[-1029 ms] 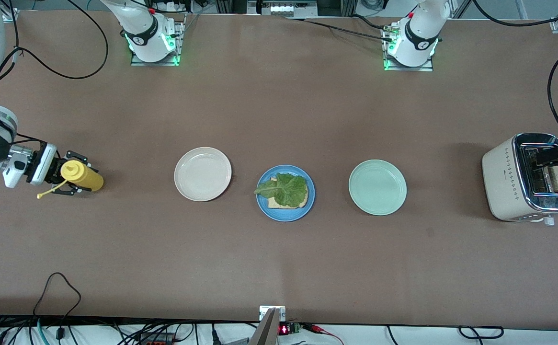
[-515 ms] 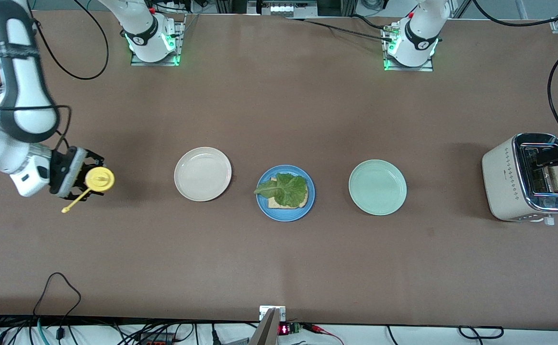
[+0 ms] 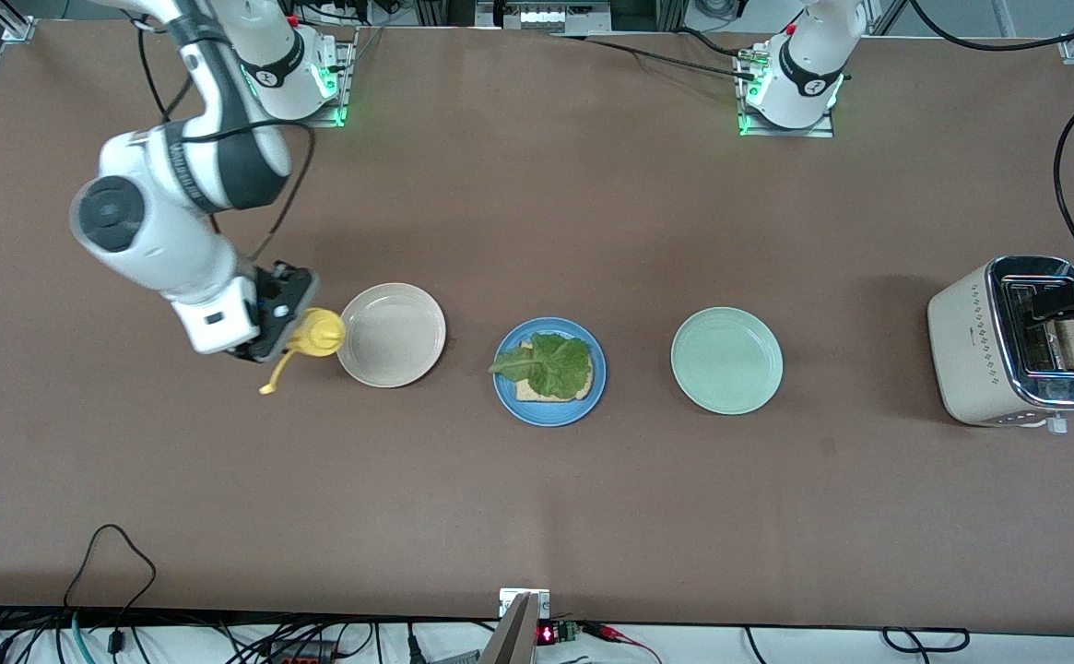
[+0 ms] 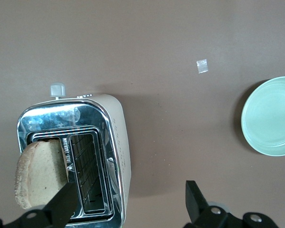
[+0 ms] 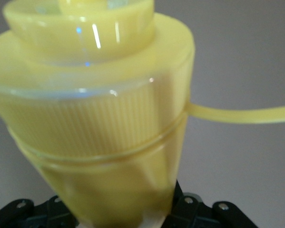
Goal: Make sandwich in blue plate with both arms
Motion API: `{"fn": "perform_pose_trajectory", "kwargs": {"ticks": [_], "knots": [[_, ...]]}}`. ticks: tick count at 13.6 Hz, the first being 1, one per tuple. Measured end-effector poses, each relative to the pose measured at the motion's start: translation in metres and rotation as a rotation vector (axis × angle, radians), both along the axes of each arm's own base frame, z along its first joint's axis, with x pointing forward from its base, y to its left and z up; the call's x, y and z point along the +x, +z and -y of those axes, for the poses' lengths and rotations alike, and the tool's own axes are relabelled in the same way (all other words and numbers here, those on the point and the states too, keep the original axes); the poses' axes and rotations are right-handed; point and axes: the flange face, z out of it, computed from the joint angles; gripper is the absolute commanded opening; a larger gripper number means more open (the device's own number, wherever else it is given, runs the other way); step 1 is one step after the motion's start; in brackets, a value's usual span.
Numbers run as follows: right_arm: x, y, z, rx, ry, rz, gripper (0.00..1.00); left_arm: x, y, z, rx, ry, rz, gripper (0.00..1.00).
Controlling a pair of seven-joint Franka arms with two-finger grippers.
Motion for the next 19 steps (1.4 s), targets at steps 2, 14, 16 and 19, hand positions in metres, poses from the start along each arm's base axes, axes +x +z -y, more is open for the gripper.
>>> {"fn": "perform_pose_trajectory", "kwargs": {"ticks": [2,14,16,19], "knots": [[-0.018,-0.006,-0.044,-0.057,-0.009,0.013,0.00,0.000,0.000,0.000,0.000,0.000,0.000,1.00],[-0.047,-0.132,-0.215,-0.273,0.070,0.029,0.01,-0.009,-0.043,-0.082,-0.010,-0.023,-0.002,1.00],[-0.049,-0.150,-0.224,-0.292,0.079,0.025,0.01,-0.015,-0.061,-0.112,-0.018,-0.052,-0.005,1.00],[-0.044,-0.152,-0.221,-0.301,0.071,0.029,0.01,-0.021,-0.076,-0.131,-0.031,-0.077,-0.019,1.00]]}}
